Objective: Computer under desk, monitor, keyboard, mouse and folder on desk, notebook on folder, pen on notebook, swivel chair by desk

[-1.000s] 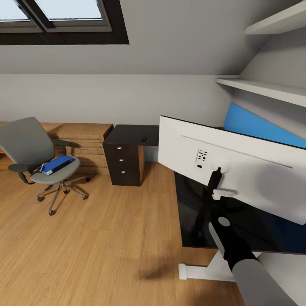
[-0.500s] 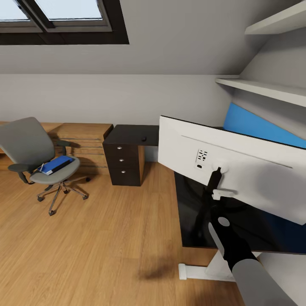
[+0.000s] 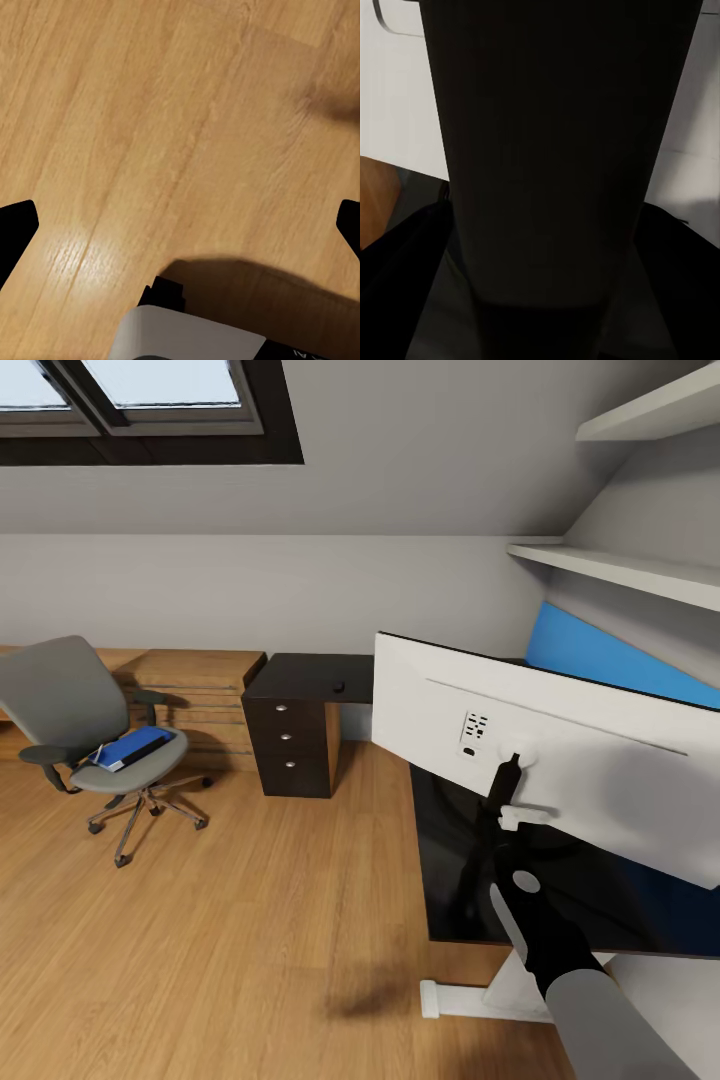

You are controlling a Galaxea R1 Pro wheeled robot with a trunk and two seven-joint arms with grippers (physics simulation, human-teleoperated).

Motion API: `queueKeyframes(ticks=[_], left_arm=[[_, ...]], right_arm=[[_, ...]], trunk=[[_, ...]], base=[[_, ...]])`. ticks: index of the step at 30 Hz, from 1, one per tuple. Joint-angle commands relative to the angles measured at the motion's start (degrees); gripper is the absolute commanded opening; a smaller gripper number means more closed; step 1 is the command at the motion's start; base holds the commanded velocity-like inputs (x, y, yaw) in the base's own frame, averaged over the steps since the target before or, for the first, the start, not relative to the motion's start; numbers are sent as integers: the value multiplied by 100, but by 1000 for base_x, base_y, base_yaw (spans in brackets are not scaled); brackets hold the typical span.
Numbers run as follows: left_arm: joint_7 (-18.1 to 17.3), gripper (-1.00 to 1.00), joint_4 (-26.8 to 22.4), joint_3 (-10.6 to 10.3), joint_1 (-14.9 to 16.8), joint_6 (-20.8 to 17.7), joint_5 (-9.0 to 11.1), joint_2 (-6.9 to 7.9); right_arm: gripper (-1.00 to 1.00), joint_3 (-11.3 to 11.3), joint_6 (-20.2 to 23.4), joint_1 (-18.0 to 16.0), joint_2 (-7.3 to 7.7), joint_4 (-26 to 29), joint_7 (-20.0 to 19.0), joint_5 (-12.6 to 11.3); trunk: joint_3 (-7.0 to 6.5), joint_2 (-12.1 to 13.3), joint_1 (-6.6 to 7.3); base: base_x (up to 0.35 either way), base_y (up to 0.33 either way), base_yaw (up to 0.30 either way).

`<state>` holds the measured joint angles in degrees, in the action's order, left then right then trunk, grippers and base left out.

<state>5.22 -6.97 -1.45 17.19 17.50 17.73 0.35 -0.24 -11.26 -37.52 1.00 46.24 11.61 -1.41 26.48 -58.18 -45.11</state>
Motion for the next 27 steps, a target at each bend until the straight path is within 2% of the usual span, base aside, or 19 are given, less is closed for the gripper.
queueKeyframes(ticks=[1,16,27], left_arm=[[15,100,3,-20,4,16,20,0],[15,100,3,-17,4,12,20,0],[15,100,5,-20,4,8,20,0]], right_arm=[[100,-12,-1,-1,-3,-402,5,-78],[100,-11,19,-1,-4,-404,16,-78],[100,-12,19,-1,-4,-404,16,-78]], trunk=[[6,-3,0],[6,-3,0],[6,-3,0]], base=[[0,0,0],[-10,0,0],[-253,0,0]])
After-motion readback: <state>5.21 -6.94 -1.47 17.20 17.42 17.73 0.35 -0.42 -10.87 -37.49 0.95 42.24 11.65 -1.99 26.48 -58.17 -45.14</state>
